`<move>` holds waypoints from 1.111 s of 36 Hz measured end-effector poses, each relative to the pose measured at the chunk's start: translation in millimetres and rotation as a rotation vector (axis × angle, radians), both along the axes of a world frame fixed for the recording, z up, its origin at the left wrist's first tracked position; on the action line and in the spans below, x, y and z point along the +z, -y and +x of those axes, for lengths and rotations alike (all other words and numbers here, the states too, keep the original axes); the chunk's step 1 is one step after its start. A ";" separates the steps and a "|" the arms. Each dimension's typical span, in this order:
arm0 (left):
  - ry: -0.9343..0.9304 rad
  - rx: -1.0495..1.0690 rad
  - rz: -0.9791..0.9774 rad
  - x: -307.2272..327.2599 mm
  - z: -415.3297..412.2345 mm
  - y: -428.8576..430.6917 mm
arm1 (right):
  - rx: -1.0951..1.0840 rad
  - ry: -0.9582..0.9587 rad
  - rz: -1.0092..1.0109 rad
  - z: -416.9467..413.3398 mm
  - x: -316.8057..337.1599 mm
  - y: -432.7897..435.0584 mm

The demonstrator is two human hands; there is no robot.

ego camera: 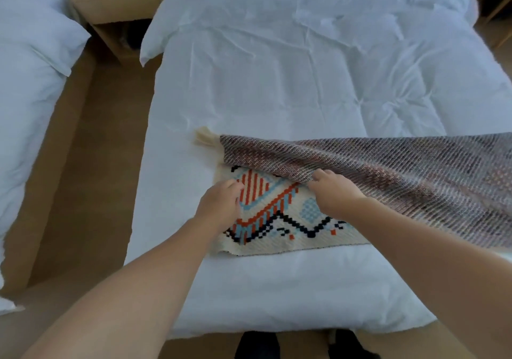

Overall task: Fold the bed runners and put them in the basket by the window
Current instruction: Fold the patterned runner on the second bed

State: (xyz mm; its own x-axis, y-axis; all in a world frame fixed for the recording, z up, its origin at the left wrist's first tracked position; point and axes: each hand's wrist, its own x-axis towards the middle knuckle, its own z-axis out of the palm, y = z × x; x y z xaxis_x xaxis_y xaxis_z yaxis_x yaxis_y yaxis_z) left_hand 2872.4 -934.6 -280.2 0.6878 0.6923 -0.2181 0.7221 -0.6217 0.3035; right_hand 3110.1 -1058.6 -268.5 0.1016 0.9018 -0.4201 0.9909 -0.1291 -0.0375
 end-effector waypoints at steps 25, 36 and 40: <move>0.010 -0.216 0.184 -148.0 118.2 -153.9 | -0.605 -0.184 0.162 32.5 -142.1 -101.8; 0.156 -0.455 0.317 -136.5 151.4 -135.3 | -0.866 -0.449 0.252 60.8 -119.5 -106.5; 0.074 -0.556 0.249 -152.0 147.3 -115.6 | -0.918 -0.532 0.204 66.5 -120.6 -107.9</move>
State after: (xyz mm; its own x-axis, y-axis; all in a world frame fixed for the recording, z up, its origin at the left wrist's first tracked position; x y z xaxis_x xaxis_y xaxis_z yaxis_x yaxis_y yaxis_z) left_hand 3019.7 -819.0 -432.2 0.9677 0.2499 -0.0341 0.2522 -0.9578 0.1378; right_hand 3176.6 -950.7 -389.2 0.6234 0.6320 -0.4605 0.3693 -0.7570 -0.5390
